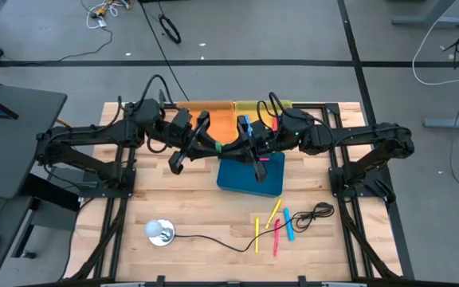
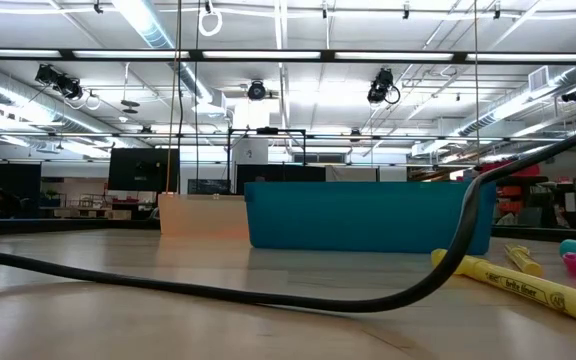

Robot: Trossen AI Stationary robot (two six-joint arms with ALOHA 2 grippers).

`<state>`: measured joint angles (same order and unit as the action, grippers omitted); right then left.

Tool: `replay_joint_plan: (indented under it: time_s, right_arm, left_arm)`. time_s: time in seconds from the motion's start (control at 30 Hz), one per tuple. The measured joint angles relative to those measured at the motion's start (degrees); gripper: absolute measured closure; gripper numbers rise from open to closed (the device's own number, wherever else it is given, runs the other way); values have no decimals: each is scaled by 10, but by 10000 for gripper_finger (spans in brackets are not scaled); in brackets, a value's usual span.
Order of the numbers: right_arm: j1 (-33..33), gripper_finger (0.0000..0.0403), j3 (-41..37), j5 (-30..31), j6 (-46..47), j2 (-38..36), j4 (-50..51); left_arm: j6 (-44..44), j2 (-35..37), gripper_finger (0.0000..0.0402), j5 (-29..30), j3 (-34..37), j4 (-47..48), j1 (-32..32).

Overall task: Pick & Place Markers
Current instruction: Put the small green highlighter into the orange transparent bin

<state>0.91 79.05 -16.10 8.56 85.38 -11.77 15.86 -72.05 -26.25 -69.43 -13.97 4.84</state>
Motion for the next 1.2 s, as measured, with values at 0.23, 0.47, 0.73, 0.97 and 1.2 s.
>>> replay_joint_plan:
  time_s: [0.23, 0.47, 0.73, 0.97, 1.2]
  right_arm:
    - [0, 383, 0, 1, 0, -1, 2]
    - [-2, 313, 0, 23, -7, -8, 26]
    - [-43, 220, 0, 24, -17, -51, 111]
    - [-85, 191, 0, 22, -28, -85, 142]
    - [-120, 193, 0, 37, -64, -106, 157]
  left_arm:
    - [0, 0, 356, 5, 0, 0, 0]
    - [24, 1, 356, 51, 0, 1, 7]
    - [46, 2, 356, 97, 0, 4, 27]
    - [46, 2, 356, 182, 0, 41, 46]
    - [46, 2, 356, 293, 0, 92, 63]
